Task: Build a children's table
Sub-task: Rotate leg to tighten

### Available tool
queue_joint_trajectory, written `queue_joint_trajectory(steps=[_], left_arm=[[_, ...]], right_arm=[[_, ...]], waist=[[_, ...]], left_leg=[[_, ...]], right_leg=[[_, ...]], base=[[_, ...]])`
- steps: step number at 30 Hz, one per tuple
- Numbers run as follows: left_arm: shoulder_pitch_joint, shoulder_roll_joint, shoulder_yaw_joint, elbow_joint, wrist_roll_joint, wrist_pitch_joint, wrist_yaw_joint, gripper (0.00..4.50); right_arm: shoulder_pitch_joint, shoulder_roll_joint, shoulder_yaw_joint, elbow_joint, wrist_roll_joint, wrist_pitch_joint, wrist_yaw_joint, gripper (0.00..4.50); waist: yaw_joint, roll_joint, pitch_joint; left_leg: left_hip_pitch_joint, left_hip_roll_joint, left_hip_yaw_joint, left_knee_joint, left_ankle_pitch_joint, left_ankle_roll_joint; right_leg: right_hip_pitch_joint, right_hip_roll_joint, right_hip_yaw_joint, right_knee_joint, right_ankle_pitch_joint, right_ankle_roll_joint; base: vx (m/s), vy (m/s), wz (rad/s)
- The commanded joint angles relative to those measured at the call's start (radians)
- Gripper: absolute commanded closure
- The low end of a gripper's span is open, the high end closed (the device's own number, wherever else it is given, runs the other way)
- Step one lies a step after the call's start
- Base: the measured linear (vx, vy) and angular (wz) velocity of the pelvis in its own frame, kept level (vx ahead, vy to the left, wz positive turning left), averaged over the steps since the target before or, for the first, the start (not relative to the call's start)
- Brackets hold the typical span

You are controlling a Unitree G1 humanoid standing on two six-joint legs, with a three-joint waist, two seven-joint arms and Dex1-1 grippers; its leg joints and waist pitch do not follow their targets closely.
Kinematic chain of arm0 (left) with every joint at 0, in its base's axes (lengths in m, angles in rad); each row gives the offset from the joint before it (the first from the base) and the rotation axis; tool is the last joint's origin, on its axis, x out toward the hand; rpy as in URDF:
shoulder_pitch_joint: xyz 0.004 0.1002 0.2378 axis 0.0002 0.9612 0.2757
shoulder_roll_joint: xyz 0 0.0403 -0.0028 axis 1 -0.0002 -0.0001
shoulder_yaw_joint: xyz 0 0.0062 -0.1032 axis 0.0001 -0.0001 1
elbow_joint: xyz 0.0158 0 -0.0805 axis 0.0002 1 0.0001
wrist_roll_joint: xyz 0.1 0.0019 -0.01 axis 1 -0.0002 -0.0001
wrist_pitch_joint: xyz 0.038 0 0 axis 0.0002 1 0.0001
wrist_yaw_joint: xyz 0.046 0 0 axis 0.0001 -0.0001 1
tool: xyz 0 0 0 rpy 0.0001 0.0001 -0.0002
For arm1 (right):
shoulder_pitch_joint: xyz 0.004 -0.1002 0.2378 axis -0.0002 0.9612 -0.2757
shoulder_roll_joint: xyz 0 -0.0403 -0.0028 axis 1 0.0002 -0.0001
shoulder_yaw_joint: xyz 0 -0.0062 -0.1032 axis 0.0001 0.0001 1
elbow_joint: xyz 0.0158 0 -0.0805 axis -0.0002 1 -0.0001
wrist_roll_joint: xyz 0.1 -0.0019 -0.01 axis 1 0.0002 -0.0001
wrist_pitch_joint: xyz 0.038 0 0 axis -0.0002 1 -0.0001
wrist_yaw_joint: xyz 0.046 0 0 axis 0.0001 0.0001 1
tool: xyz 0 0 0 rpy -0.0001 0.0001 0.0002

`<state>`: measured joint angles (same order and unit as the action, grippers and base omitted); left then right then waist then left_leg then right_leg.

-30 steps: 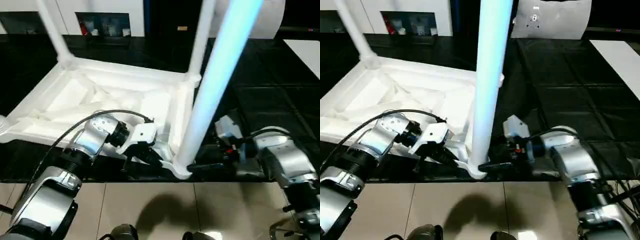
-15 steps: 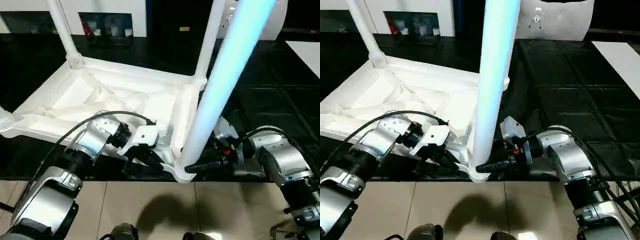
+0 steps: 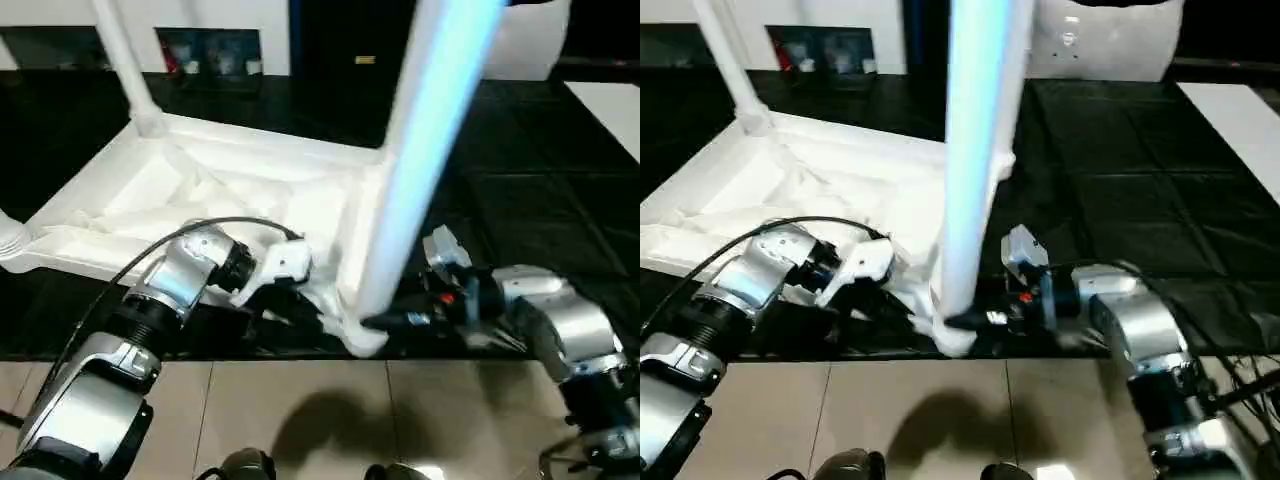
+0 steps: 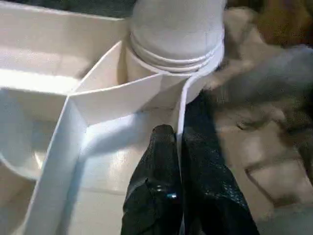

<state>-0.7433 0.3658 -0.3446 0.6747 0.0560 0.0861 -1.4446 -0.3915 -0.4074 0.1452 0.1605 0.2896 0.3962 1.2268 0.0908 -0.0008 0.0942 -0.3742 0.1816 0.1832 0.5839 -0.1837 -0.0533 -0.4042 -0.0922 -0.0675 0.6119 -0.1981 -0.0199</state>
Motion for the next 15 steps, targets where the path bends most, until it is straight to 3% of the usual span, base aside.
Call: queue_joint_trajectory(steps=[1,2,3,4,5,7,10,11,12,13,14,15], left_arm=[[-0.034,-0.108,0.045,0.009,-0.032,0.12,0.196,4.5],[-0.034,-0.108,0.045,0.009,-0.032,0.12,0.196,4.5],[-0.035,-0.126,0.056,0.008,-0.036,0.146,0.231,4.5],[-0.039,-0.162,0.071,0.014,-0.039,0.182,0.293,4.5],[-0.039,-0.163,0.071,0.014,-0.039,0.182,0.294,4.5],[-0.05,-0.204,0.09,0.035,-0.038,0.208,0.373,4.5],[-0.083,-0.273,0.132,0.086,-0.026,0.231,0.539,4.5],[-0.083,-0.273,0.132,0.086,-0.026,0.231,0.539,4.5],[-0.1,-0.311,0.16,0.106,-0.024,0.244,0.627,4.5],[-0.107,-0.328,0.17,0.112,-0.021,0.25,0.665,4.5],[-0.111,-0.338,0.174,0.114,-0.017,0.252,0.688,4.5],[-0.114,-0.346,0.178,0.116,-0.012,0.254,0.708,4.5]], right_arm=[[0.004,0.12,0.057,-0.038,-0.031,0.049,-0.166,2.51],[0.004,0.12,0.057,-0.038,-0.031,0.049,-0.166,2.51],[-0.003,0.153,0.055,-0.028,-0.047,0.057,-0.226,2.51],[-0.025,0.218,0.048,0.004,-0.076,0.061,-0.332,2.52],[-0.025,0.219,0.047,0.004,-0.077,0.061,-0.335,2.52],[-0.059,0.29,0.029,0.051,-0.103,0.071,-0.456,2.54],[-0.138,0.396,-0.017,0.166,-0.144,0.062,-0.672,2.54],[-0.138,0.396,-0.017,0.166,-0.144,0.062,-0.672,2.54],[-0.183,0.443,-0.042,0.229,-0.173,0.049,-0.785,2.54],[-0.204,0.467,-0.059,0.264,-0.175,0.033,-0.828,2.54],[-0.216,0.482,-0.068,0.283,-0.179,0.02,-0.847,2.54],[-0.226,0.495,-0.075,0.299,-0.182,0.008,-0.863,2.19]], waist=[[-0.009,-0.01,-0.047],[-0.019,-0.014,-0.047],[-0.021,-0.01,-0.048],[-0.038,-0.012,-0.05],[-0.038,-0.012,-0.05],[-0.054,-0.012,-0.051],[-0.056,-0.01,-0.052],[-0.056,-0.011,-0.056],[-0.054,-0.007,-0.057],[-0.061,-0.007,-0.059],[-0.057,-0.009,-0.062],[-0.058,-0.008,-0.063]], left_leg=[[0.012,0.052,-0.021,-0.086,-0.228,0.018],[0.005,0.05,-0.027,-0.089,-0.231,0.007],[0.004,0.05,-0.028,-0.09,-0.228,0.004],[0.007,0.047,-0.025,-0.088,-0.22,0.006],[0.007,0.047,-0.025,-0.088,-0.22,0.006],[0.005,0.041,-0.021,-0.083,-0.193,0.026],[0.008,0.037,-0.019,-0.08,-0.162,0.034],[0.008,0.037,-0.017,-0.078,-0.137,0.039],[0.01,0.038,-0.017,-0.078,-0.123,0.042],[0.006,0.037,-0.017,-0.077,-0.099,0.046],[0.011,0.036,-0.015,-0.074,-0.081,0.056],[0.009,0.037,-0.014,-0.073,-0.072,0.065]], right_leg=[[0.041,-0.069,0.052,-0.089,-0.341,-0.198],[0.048,-0.072,0.05,-0.09,-0.37,-0.182],[0.049,-0.072,0.05,-0.09,-0.369,-0.178],[0.044,-0.068,0.052,-0.09,-0.32,-0.19],[0.044,-0.068,0.052,-0.09,-0.32,-0.19],[0.044,-0.066,0.053,-0.09,-0.272,-0.207],[0.045,-0.063,0.052,-0.092,-0.256,-0.213],[0.047,-0.062,0.053,-0.088,-0.219,-0.216],[0.047,-0.06,0.052,-0.084,-0.187,-0.221],[0.048,-0.058,0.053,-0.078,-0.13,-0.237],[0.051,-0.056,0.051,-0.076,-0.086,-0.244],[0.052,-0.058,0.053,-0.071,-0.054,-0.255]], base=[[0.0,0.0,0.0],[0.0,0.0,0.0],[0.0,0.0,0.0],[0.0,0.0,0.0],[0.0,0.0,0.0],[0.0,0.0,0.0],[0.0,0.0,0.0],[0.0,0.0,0.0],[0.0,0.0,0.0],[0.0,0.0,0.0],[0.0,0.0,0.0],[0.0,0.0,0.0]])
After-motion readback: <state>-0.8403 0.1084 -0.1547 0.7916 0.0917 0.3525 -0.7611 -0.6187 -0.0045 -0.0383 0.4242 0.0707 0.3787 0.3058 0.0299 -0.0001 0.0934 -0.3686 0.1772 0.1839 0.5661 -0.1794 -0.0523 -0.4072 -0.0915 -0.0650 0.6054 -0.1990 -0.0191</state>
